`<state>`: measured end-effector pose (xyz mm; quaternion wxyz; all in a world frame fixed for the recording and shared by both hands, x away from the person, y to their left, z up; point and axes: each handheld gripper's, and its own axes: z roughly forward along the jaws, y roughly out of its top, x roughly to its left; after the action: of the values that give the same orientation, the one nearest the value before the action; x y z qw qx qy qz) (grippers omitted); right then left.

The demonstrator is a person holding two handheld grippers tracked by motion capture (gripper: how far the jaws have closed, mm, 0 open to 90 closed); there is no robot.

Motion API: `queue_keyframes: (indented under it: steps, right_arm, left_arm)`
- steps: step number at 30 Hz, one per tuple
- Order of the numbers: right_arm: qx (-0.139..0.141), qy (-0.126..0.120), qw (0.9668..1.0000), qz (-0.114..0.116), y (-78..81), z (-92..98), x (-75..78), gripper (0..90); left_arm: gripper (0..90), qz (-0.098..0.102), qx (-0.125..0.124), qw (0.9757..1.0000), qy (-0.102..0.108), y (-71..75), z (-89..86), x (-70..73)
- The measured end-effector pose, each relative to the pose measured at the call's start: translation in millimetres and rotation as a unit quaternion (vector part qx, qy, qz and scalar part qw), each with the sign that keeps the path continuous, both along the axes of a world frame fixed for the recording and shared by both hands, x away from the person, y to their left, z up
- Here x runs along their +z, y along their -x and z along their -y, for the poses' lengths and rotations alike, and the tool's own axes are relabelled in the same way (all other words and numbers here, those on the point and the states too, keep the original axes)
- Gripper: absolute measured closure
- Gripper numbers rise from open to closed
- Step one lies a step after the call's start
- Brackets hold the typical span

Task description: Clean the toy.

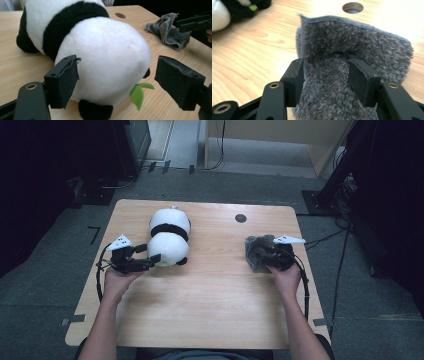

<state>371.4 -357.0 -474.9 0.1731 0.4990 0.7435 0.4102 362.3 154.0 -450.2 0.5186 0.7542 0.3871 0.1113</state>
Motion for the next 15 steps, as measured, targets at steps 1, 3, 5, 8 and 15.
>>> queue_keyframes:
  steps: [1,3,5,8,15]
  right_arm:
    - [0.003,0.000,1.0000,0.000,1.1,-1.4,0.8,46.7]
    - [0.009,-0.004,1.0000,0.001,3.4,-4.2,2.9,46.7]
    - [0.015,-0.006,0.9999,0.004,6.1,-7.1,4.5,46.7]
    - [0.026,-0.008,0.9996,0.009,10.5,-13.3,6.9,46.7]
    - [0.048,-0.013,0.9986,0.015,16.4,-28.7,8.9,46.7]
  left_arm:
    - [18.9,0.004,-0.001,1.0000,0.001,1.1,0.6,2.1]
    - [19.0,0.016,-0.001,0.9999,0.007,3.9,2.8,6.6]
    - [19.5,0.024,-0.007,0.9994,0.023,6.4,6.6,11.5]
    - [21.9,0.033,-0.014,0.9989,0.031,8.9,13.8,16.6]
    - [22.2,0.039,-0.033,0.9987,0.005,11.5,34.6,14.1]
